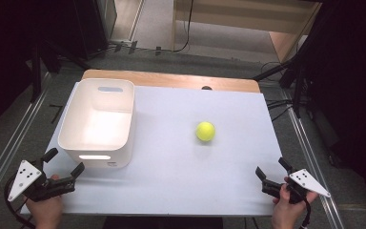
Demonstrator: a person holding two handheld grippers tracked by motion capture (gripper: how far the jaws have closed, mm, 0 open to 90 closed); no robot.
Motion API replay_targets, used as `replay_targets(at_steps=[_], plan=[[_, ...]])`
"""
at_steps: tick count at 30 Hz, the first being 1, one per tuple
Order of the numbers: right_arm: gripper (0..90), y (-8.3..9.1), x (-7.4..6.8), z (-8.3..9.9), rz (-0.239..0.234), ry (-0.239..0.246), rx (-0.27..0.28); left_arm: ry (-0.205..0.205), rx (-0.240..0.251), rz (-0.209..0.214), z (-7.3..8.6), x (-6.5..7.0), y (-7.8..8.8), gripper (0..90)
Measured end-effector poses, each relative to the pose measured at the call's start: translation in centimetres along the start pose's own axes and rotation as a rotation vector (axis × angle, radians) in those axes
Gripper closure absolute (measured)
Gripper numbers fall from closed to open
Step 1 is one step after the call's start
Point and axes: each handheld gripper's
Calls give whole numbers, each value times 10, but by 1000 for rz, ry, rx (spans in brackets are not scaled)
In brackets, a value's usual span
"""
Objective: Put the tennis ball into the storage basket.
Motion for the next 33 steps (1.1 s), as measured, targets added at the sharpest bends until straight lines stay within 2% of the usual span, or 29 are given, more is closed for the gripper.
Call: replay_targets(at_steps=[9, 16, 24, 33], plan=[[18, -3, 0, -1, -14, -8, -16, 3, -18, -8, -1, 1, -3, 0], [18, -6, 0, -5, -36, 16, -35, -13, -29, -3, -1, 1, -4, 0], [18, -9, -3, -16, -59, 36, -64, -4, -24, -4, -1, 0, -4, 0], [18, -17, -12, -31, -127, 88, -117, 4, -22, -4, -1, 0, -3, 0]])
Point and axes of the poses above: each handheld gripper's, and its own axes: y roughly backward along the jaws, z roughly out of its underside, x roughly to its right, and after that the axes turned 11 degrees about z, right-handed
